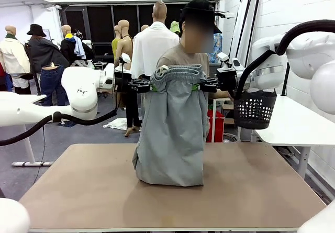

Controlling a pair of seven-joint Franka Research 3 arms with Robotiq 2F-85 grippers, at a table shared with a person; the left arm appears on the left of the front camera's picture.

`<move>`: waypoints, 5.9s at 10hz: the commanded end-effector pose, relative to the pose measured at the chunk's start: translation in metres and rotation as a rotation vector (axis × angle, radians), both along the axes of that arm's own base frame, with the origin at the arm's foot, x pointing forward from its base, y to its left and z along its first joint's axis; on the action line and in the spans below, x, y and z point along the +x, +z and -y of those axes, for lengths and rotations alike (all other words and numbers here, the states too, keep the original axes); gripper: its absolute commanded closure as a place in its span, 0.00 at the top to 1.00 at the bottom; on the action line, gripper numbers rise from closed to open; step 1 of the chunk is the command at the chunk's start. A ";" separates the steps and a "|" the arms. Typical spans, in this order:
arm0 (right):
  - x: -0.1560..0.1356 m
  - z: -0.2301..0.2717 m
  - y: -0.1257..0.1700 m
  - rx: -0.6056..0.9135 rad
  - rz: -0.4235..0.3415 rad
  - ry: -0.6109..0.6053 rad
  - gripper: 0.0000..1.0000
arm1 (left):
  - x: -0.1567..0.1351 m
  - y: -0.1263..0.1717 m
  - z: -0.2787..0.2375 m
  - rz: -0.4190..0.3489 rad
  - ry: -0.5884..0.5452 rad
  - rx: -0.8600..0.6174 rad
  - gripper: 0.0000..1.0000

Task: Fold the training pants.
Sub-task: Fold the Training pants in half.

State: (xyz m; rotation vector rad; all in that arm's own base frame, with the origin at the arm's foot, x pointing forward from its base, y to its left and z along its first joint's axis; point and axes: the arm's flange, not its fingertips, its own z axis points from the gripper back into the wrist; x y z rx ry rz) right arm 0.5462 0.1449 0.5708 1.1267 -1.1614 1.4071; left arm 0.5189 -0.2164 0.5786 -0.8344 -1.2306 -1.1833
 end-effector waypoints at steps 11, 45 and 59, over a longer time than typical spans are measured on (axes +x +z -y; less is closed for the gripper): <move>0.031 -0.009 0.000 -0.049 0.090 -0.011 0.00 | 0.040 -0.004 0.008 0.047 0.105 0.139 0.00; 0.025 -0.056 -0.087 -0.079 -0.147 0.061 0.00 | 0.022 -0.081 -0.003 -0.446 0.087 0.211 0.00; -0.021 -0.054 -0.191 0.111 -0.604 -0.003 0.00 | -0.036 -0.161 -0.022 -0.981 0.108 0.234 0.00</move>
